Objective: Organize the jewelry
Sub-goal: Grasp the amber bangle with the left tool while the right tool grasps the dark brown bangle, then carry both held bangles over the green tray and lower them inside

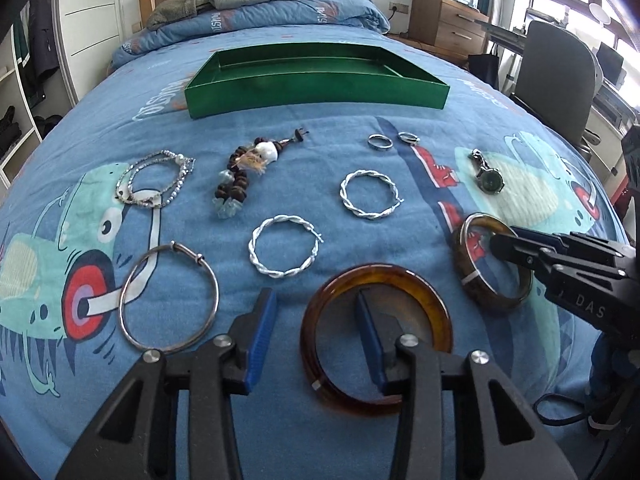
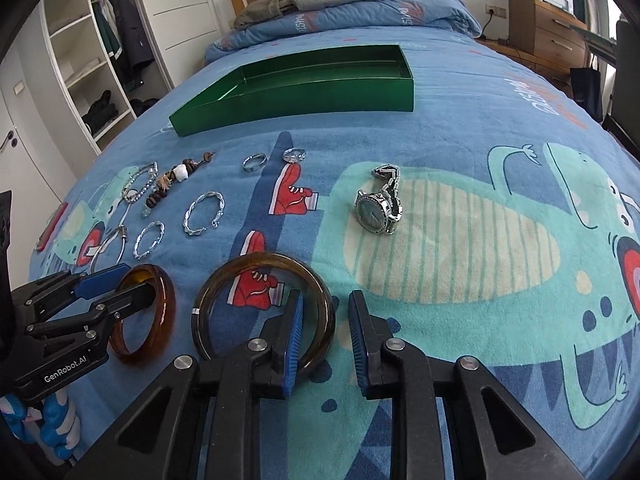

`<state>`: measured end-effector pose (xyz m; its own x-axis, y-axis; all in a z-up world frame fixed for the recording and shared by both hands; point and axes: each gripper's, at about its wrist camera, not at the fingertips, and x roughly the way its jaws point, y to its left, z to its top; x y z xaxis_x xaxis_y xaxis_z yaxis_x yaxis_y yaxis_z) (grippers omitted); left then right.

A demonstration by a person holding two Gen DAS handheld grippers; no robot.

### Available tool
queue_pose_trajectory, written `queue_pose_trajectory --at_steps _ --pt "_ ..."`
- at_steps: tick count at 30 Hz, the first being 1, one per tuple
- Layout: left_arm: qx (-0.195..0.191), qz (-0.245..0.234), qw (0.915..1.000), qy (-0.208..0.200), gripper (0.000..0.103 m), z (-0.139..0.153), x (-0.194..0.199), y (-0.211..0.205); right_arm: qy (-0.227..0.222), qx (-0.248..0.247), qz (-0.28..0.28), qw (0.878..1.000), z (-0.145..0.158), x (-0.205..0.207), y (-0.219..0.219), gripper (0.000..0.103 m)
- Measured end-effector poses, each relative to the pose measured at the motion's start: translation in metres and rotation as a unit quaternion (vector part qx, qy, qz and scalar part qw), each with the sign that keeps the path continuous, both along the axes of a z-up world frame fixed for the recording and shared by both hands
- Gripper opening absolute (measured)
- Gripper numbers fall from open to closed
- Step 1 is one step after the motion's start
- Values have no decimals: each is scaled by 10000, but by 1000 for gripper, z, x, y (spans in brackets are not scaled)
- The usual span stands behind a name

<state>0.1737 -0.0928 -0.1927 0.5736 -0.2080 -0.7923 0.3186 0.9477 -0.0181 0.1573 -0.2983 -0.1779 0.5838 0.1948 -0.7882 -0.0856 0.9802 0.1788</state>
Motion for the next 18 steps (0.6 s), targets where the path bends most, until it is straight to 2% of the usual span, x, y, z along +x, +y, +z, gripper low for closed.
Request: queue_pose_trajectory --at_steps 4,6,8,12,18 --pt "108 -89 9998 -118 31 -2 3 -4 -24 -268 96 9996 -3 3 5 22" --pt "161 -140 9997 -156 25 -3 5 -7 -44 -425 144 9990 -4 5 10 20" --pt "212 -186 9994 -185 13 -1 6 -10 -86 -526 166 9984 -4 6 12 14" --pt "383 -230 9985 -323 11 4 2 -18 -197 -560 108 9982 0 5 10 11" --pt "234 -214 9987 -408 9 28 -20 -8 -499 -427 -168 9977 26 -23 6 10"
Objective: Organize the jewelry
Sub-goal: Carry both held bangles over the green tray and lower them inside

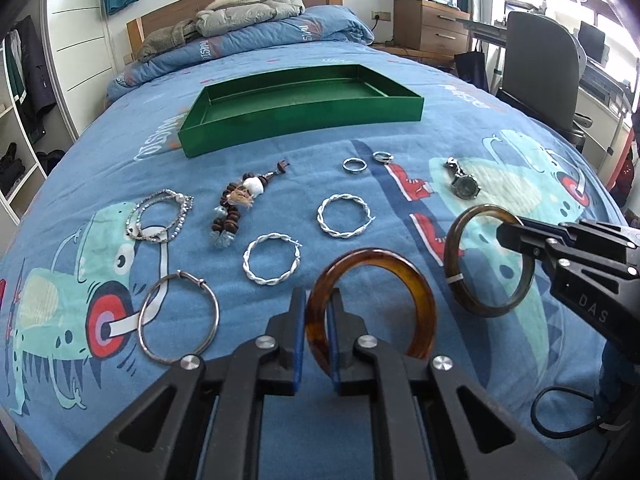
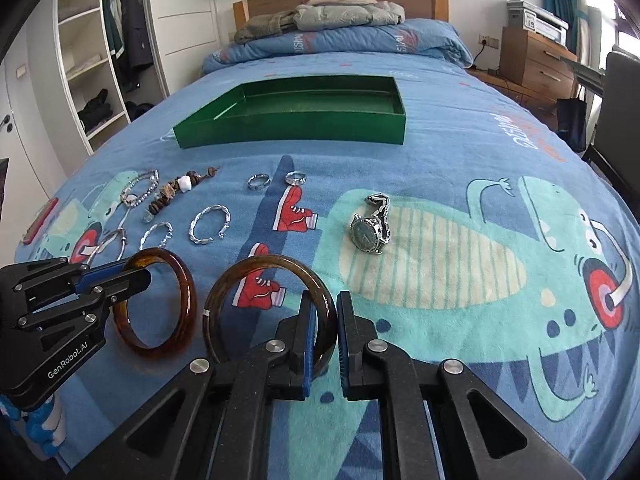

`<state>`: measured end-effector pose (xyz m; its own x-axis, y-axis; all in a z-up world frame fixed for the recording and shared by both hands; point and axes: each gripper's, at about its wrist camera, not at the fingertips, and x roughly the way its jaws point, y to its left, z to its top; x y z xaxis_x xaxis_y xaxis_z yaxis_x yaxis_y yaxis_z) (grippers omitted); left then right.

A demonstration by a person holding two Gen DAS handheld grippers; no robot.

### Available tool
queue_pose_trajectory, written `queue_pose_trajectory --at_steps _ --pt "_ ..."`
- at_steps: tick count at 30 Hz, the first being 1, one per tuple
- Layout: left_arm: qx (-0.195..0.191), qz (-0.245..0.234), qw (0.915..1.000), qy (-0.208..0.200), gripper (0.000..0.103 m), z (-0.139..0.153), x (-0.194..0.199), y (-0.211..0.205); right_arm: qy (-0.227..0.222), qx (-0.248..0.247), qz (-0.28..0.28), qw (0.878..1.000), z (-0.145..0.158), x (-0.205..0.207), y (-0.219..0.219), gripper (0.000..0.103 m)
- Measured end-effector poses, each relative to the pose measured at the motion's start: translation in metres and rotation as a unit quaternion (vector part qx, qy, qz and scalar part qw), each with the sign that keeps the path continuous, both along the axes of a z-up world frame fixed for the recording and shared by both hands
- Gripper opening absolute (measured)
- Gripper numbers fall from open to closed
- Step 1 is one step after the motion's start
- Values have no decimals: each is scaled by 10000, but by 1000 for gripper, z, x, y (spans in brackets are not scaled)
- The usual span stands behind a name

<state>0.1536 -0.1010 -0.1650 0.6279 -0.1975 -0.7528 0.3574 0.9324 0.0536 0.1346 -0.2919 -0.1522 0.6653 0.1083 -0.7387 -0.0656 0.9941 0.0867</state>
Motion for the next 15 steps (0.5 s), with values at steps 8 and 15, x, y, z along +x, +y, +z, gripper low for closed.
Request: queue_pose_trajectory --at_steps 8,15 --pt "-288 223 9988 -324 9 44 -31 28 -520 99 -251 9983 49 -47 -7 10" --pt "-488 419 9954 -710 9 86 -40 51 -1009 71 -242 9946 93 -69 -2 10"
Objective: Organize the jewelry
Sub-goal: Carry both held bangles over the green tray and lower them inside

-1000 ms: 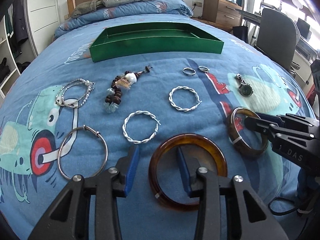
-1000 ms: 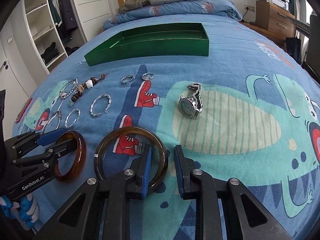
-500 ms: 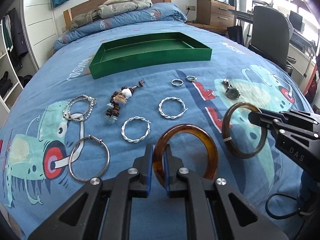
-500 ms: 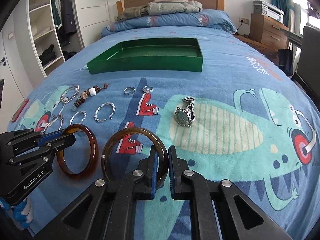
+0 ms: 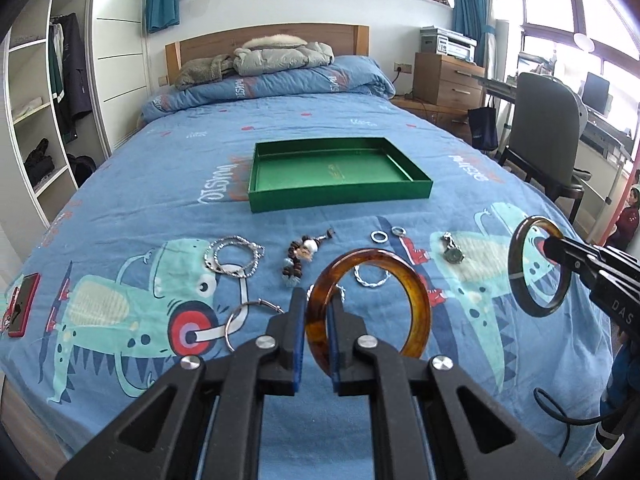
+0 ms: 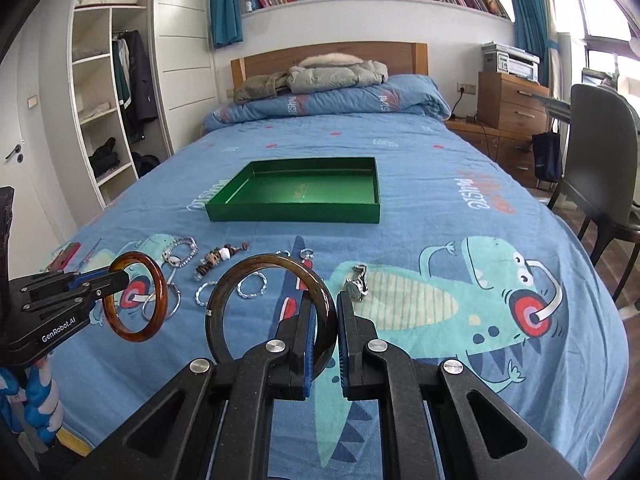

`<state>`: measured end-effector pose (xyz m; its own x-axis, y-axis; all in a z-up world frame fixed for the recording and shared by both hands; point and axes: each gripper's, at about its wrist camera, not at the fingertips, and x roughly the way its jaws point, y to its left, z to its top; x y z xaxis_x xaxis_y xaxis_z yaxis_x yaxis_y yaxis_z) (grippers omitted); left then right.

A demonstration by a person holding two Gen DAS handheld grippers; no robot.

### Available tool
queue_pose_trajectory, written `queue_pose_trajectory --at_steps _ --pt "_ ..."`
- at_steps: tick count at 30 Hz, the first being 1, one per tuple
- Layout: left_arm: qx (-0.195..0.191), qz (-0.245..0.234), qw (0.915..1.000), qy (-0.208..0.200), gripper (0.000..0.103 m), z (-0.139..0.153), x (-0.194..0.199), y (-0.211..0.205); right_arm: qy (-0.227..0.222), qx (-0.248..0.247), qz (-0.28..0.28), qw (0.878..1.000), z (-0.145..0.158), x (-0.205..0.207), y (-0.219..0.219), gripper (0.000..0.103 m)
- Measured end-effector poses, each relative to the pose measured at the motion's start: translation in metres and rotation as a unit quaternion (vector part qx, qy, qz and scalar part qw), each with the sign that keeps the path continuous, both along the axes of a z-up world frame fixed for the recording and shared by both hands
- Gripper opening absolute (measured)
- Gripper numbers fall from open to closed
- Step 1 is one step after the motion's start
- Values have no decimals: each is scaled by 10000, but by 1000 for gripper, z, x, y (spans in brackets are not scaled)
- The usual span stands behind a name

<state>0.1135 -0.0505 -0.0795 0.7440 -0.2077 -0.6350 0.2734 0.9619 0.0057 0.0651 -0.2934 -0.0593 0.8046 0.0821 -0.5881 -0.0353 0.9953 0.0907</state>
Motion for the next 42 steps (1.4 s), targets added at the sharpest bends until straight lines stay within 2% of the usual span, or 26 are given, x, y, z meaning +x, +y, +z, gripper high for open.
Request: queue_pose_trajectory --at_steps 12,19,24,29,34,42 --pt "-74 212 9986 -481 9 62 18 9 -711 24 97 9974 68 2 6 10" --pt "-12 269 9972 -698 9 83 53 6 -953 -71 94 9954 91 35 3 10" --pt "79 325 9968 -722 9 84 95 -1 -1028 -97 36 9946 98 71 -1 10" --pt "103 418 9972 -617 9 75 157 -11 -1014 -149 -38 9947 96 125 -8 10" --pt "162 484 9978 -417 9 58 227 -22 -840 -83 -170 9963 77 190 -19 10" --pt "309 358 9983 329 9 -19 298 -49 -89 96 -286 9995 -3 275 -28 10"
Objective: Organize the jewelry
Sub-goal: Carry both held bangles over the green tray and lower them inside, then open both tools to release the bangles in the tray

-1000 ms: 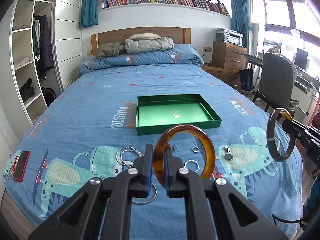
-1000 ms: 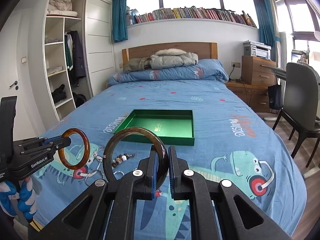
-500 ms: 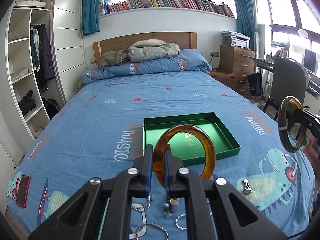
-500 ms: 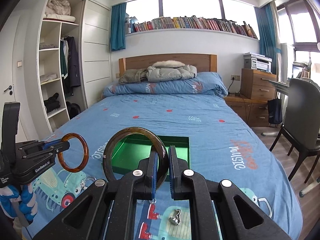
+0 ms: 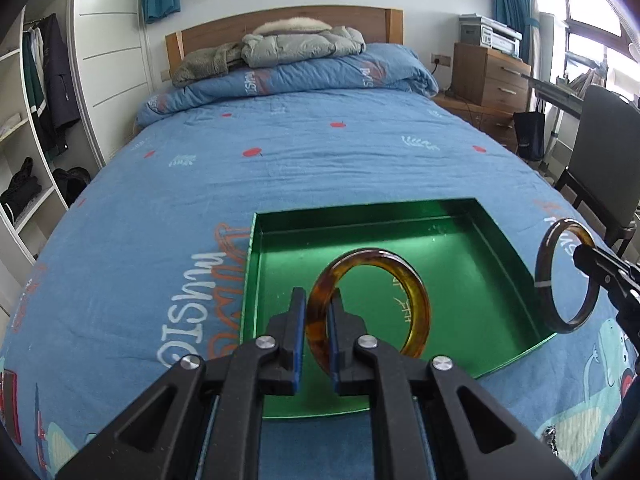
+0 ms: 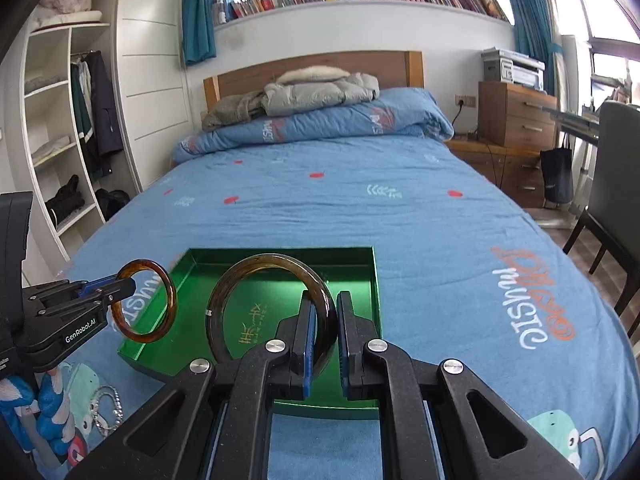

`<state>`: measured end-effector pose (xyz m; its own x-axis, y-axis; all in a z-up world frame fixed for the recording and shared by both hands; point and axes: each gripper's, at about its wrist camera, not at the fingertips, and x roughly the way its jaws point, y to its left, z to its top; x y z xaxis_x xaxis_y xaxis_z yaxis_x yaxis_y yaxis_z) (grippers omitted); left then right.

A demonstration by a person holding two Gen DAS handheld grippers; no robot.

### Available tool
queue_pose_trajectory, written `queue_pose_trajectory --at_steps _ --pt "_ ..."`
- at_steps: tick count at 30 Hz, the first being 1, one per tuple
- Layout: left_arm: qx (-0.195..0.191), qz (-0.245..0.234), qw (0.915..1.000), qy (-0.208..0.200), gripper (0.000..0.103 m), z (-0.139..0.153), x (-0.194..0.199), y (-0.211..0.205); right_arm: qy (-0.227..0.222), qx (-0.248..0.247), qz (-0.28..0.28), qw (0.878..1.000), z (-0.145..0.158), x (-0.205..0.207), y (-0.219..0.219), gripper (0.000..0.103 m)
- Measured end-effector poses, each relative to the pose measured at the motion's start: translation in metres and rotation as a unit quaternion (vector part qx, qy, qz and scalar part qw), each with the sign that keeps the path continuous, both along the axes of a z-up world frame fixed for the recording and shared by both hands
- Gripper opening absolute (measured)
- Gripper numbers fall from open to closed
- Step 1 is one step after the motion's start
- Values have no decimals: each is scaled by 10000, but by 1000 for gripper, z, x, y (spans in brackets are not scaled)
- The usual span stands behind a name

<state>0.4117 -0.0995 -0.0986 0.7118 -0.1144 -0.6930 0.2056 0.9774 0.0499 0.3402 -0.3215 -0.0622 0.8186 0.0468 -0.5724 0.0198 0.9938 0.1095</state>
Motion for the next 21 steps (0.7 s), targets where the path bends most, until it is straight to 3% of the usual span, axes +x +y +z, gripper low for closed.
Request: queue_pose_trajectory --at_steps 7,17,21 --pt "146 85 9987 475 9 -51 32 -12 623 -21 19 9981 -54 42 6 10" --pt "123 92 9974 701 10 -65 44 -11 1433 -232 -88 9894 -90 64 11 10" --pt "30 121 9970 761 11 -64 46 -8 1502 -365 -150 9879 -93 66 9 12"
